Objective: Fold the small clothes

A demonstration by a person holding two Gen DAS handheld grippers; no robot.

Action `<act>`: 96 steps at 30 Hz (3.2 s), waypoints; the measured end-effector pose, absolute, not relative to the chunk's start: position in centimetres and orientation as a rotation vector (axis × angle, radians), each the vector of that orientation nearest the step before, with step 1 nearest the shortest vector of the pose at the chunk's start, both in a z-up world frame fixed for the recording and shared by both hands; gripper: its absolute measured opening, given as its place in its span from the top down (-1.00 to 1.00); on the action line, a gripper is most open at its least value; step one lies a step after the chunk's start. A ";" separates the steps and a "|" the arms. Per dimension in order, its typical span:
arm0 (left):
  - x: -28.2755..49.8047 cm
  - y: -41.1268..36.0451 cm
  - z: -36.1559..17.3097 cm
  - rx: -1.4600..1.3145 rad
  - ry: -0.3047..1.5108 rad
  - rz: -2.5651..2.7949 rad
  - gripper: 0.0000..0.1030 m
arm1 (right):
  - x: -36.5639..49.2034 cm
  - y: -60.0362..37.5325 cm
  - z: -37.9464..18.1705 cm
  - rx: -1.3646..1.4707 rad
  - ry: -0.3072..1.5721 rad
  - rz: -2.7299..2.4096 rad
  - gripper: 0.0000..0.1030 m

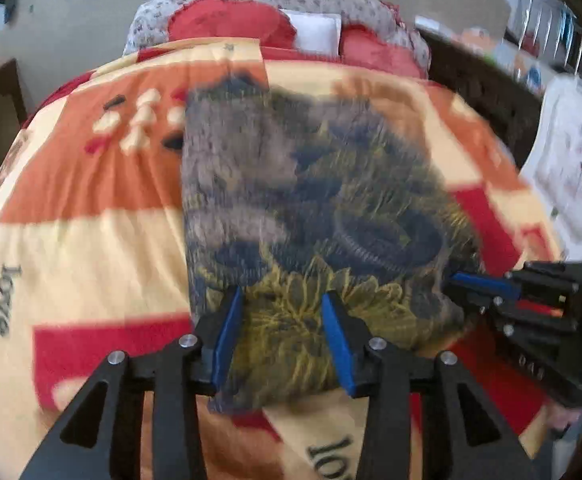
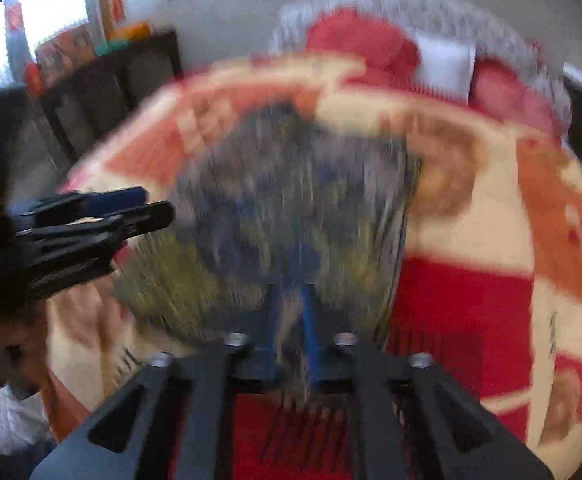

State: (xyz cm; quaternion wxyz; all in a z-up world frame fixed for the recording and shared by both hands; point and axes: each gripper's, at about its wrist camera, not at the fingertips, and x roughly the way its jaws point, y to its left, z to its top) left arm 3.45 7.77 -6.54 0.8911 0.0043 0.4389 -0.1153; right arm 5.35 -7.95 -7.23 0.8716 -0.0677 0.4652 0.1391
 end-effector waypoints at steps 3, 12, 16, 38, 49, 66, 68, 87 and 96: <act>2.8 6.8 -6.9 0.078 0.869 -0.216 0.17 | 4.4 -9.2 -9.3 -0.125 0.937 0.307 0.65; 9.8 9.0 1.1 -0.039 0.768 -0.181 -0.01 | 8.4 -11.0 -4.4 0.046 0.941 0.284 0.60; 16.8 8.7 2.0 -0.057 0.825 -0.128 -0.06 | 13.6 -10.6 -0.5 0.081 0.822 0.145 0.55; 25.0 6.3 -7.7 0.009 0.976 -0.056 -0.99 | 24.6 -9.9 -8.4 0.104 0.886 0.088 0.44; 25.4 6.1 -7.8 0.007 0.977 -0.053 -0.99 | 24.8 -9.2 -8.3 0.071 0.884 0.082 0.40; 25.2 6.0 -8.1 0.012 0.956 -0.027 -0.99 | 24.8 -9.2 -8.4 0.074 0.882 0.085 0.39; 25.1 6.1 -8.1 0.008 0.953 -0.028 -0.99 | 24.8 -9.2 -8.4 0.070 0.882 0.083 0.39; 25.6 5.8 -8.2 0.037 0.968 -0.008 -0.99 | 24.5 -10.1 -6.8 0.103 0.953 0.076 0.39; 14.6 5.7 -0.7 0.077 0.915 -0.025 -0.99 | 9.9 -15.7 0.8 0.108 0.849 0.095 0.35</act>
